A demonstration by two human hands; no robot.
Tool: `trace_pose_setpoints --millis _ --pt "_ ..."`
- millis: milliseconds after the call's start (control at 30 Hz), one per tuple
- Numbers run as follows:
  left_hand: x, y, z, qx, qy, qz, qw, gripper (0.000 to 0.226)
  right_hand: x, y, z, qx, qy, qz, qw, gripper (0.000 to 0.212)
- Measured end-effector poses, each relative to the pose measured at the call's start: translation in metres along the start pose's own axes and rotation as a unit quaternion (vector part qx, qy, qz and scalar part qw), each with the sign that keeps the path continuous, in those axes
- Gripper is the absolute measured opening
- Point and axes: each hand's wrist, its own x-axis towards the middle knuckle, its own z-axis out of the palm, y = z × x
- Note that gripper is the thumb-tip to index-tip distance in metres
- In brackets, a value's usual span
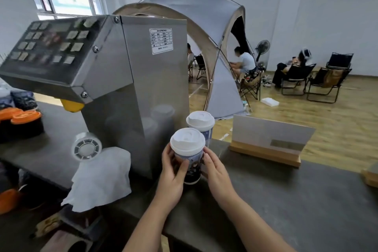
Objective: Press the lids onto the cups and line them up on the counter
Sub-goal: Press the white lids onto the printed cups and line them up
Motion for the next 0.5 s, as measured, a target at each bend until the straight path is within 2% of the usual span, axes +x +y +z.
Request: trace_pose_setpoints --millis 333,500 --pt "0.0086 -0.0019 -0.0023 0.016 -0.019 -0.012 1.000 0.068 0.0013 0.0040 0.0113 -0.043 0.002 -0.003 0.999 0.049" --pt "0.0061 -0.0050 -0.0022 0.016 -0.013 -0.017 1.000 0.068 -0.0012 0.0046 0.0102 -0.030 -0.007 -0.001 1.000 0.040"
